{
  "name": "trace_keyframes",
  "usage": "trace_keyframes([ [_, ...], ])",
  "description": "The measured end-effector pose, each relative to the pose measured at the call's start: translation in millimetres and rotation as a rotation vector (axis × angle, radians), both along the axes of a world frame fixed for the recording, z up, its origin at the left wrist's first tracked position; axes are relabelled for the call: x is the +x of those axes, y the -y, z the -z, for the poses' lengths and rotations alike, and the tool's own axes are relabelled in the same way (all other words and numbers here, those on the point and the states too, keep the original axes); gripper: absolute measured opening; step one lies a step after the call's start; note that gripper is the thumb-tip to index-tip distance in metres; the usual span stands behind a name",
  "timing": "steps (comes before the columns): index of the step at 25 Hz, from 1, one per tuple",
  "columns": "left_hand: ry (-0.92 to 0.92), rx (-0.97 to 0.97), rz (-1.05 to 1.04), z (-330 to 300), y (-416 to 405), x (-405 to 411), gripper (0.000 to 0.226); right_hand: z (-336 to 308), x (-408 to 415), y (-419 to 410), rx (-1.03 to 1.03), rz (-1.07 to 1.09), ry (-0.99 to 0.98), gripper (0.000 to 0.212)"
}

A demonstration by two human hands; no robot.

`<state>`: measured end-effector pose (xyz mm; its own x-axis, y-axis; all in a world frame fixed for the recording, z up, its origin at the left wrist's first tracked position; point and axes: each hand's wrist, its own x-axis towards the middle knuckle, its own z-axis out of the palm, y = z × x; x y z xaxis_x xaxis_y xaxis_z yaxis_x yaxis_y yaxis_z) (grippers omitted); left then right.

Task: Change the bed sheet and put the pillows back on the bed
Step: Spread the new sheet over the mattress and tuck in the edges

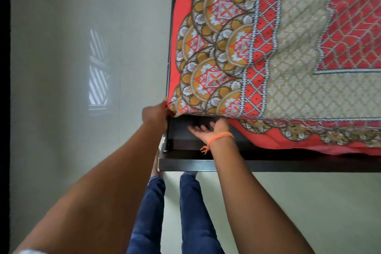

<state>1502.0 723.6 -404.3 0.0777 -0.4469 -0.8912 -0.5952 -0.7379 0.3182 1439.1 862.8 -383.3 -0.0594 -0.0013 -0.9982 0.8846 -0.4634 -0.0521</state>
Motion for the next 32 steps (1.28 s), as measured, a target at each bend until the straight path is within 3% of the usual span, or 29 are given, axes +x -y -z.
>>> trace_keyframes([
  [3,0.307,-0.192,0.184,-29,-46,26,0.037,-16,-12,-67,0.139,-0.145,-0.084,0.057],
  [4,0.332,-0.261,0.190,-45,-65,26,0.032,-25,-18,-89,0.183,-0.207,-0.126,0.055],
  [6,0.206,-0.378,0.320,-76,-116,21,0.021,-45,-29,-132,0.284,-0.331,-0.214,0.046],
  [9,-0.095,-0.483,0.849,-108,-208,10,0.010,-74,-42,-203,0.557,-0.665,-0.405,0.028],
  [12,-0.313,-0.560,1.295,-118,-283,-25,0.020,-89,-52,-276,0.748,-1.005,-0.615,0.015],
  [14,-0.361,-0.552,1.502,-116,-329,-61,0.029,-87,-67,-324,0.795,-1.215,-0.708,0.018],
  [17,-0.268,-0.530,1.716,-99,-402,-114,0.040,-71,-111,-397,0.870,-1.632,-0.906,0.028],
  [19,-0.116,-0.525,1.764,-78,-434,-137,0.050,-50,-137,-430,0.769,-1.876,-1.037,0.037],
  [22,0.103,-0.608,1.670,-43,-433,-151,0.058,-12,-160,-426,0.389,-2.031,-1.143,0.052],
  [24,0.207,-0.704,1.638,-24,-419,-143,0.060,11,-155,-403,0.258,-2.155,-1.257,0.057],
  [27,0.292,-0.704,1.627,-7,-390,-117,0.064,36,-139,-377,0.221,-2.268,-1.333,0.053],
  [30,0.178,-0.594,1.639,7,-367,-109,0.064,52,-140,-360,0.200,-2.240,-1.252,0.054],
  [32,0.158,-0.593,1.739,22,-360,-116,0.070,60,-150,-348,0.329,-2.266,-1.291,0.060],
])
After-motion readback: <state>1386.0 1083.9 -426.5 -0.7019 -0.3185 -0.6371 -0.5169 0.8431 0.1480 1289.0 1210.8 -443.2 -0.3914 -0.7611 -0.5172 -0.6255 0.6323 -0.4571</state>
